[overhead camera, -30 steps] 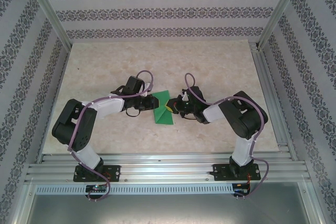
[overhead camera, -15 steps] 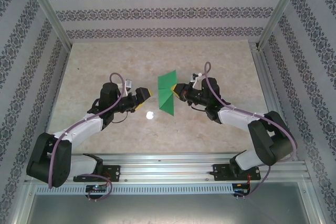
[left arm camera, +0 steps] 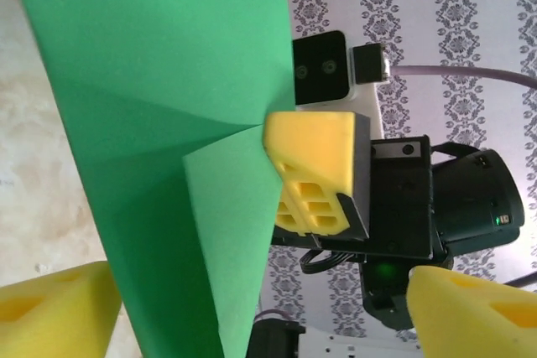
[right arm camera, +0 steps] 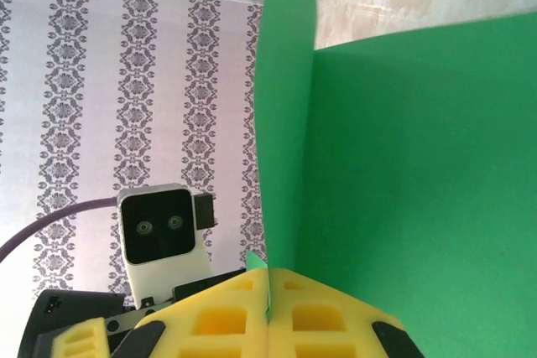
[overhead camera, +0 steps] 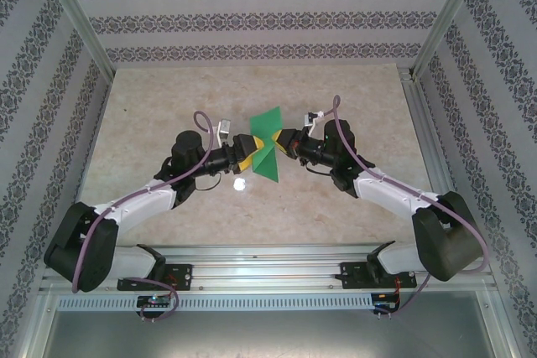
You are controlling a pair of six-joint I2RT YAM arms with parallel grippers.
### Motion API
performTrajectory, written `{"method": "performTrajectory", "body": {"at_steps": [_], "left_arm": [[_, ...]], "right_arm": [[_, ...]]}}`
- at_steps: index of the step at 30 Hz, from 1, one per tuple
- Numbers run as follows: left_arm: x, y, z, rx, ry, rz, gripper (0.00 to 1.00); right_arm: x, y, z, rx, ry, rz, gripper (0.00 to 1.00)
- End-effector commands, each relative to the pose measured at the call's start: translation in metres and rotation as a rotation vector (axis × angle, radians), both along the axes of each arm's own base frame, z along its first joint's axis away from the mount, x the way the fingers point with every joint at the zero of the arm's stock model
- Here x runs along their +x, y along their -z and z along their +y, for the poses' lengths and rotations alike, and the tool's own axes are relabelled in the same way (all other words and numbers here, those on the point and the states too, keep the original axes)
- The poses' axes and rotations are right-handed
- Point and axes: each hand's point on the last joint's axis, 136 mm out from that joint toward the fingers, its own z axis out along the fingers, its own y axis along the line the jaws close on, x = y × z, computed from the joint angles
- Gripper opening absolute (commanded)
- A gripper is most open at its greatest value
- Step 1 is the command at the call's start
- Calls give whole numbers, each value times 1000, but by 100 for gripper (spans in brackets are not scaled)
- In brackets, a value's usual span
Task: Fold a paper plane with a square sheet of paper (fold left side to right side)
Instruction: Turn over the paper at the center of the table.
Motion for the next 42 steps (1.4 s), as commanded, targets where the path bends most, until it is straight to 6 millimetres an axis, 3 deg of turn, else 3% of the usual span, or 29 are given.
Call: {"method": "performTrajectory", "body": {"at_steps": [1, 6, 10, 14, 17, 19, 23, 25, 29, 31, 35, 39, 42], "left_arm": [[0, -27, -12, -49, 33, -69, 74], [0, -21, -12, -11, 27, -61, 45], [0, -15, -11, 10, 23, -54, 29], [1, -12, -10, 36, 19, -60, 10], [0, 0, -3, 176, 5, -79, 0], [-1, 15, 11, 424, -17, -126, 0], [-1, 45, 52, 1016, -37, -163, 0], [0, 55, 65, 1259, -21, -165, 0], [6, 70, 76, 1703, 3, -178, 0], [10, 74, 74, 1869, 13, -192, 0], [20, 80, 62, 2129, 37, -234, 0], [26, 92, 48, 2268, 88, -254, 0], [25, 117, 37, 2288, 154, -235, 0]], "right_arm": [[1, -25, 2, 34, 11, -51, 0], [1, -25, -2, 23, 26, -53, 0], [0, -22, -7, 5, 35, -54, 6], [0, -21, -13, -5, 47, -62, 19], [-1, -13, -34, -80, 86, -63, 29], [-3, 3, -60, -207, 133, -43, 33], [-18, 31, -133, -638, 246, -5, 40], [-24, 34, -166, -788, 296, 7, 42], [-43, 44, -220, -996, 362, 71, 43], [-50, 46, -237, -1042, 391, 93, 43], [-58, 49, -250, -1058, 412, 104, 44], [-60, 56, -249, -1047, 399, 116, 44], [-61, 60, -247, -1033, 389, 121, 44]]}}
